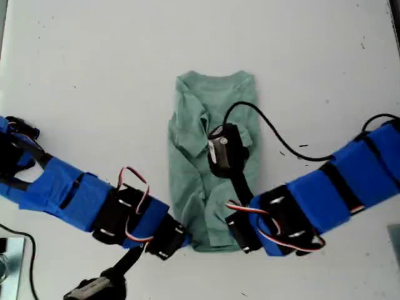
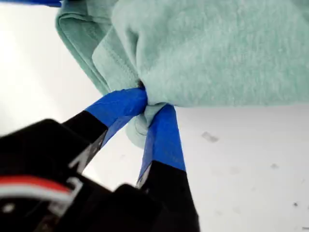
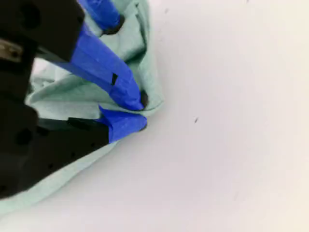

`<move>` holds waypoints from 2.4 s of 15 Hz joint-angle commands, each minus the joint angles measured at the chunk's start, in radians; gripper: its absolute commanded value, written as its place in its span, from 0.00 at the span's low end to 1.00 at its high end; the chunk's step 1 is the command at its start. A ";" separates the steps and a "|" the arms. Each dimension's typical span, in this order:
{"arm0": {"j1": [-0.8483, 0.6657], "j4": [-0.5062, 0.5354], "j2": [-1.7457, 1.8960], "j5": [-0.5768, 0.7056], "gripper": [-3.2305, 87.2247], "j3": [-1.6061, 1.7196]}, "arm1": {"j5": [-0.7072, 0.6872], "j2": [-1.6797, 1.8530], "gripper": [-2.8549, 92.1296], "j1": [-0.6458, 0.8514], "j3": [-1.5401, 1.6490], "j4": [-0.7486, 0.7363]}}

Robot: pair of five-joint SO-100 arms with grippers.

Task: Fold t shirt

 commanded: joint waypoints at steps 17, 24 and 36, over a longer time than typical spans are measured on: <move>-0.591 0.222 0.621 0.173 0.35 0.176 | -0.333 1.157 0.29 0.713 1.049 -0.565; -0.508 -0.078 1.427 -0.075 0.30 1.379 | -0.253 1.477 0.28 0.638 1.428 -0.284; -0.069 -0.089 2.511 0.072 0.24 2.290 | -0.690 2.160 0.07 0.548 2.080 -0.095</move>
